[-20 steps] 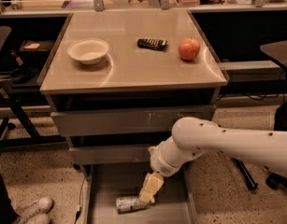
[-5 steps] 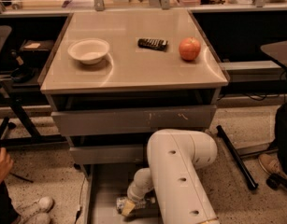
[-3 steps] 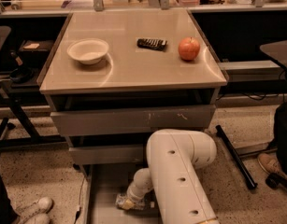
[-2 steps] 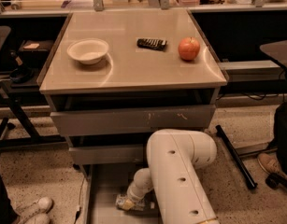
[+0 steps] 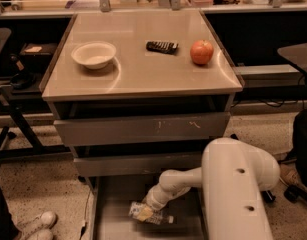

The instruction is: Pick blue plastic bottle from bottom drawer and place on counter

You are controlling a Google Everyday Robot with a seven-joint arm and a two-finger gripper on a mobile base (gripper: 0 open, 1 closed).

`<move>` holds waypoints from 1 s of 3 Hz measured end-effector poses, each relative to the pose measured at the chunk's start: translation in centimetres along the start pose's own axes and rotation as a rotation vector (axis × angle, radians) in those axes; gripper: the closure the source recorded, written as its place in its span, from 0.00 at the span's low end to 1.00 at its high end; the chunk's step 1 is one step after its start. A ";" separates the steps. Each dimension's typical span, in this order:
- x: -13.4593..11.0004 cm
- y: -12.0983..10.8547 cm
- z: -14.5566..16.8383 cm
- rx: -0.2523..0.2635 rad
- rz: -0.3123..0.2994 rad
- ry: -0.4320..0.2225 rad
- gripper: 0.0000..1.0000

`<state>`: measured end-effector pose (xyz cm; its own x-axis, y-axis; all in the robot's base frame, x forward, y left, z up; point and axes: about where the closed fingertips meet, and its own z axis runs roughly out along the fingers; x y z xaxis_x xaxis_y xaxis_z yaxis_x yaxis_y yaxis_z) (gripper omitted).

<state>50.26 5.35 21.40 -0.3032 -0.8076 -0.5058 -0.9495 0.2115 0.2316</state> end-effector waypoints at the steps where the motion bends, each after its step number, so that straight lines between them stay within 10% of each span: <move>1: -0.8 0.6 -6.3 0.020 0.048 -0.049 1.00; 3: -1.9 1.1 -13.6 0.078 0.061 -0.089 1.00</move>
Offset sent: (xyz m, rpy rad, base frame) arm 0.0077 -0.0909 0.1993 0.0816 -0.0893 -0.1661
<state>50.87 -0.42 33.91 -0.3632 -0.7410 -0.5649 -0.9314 0.3037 0.2005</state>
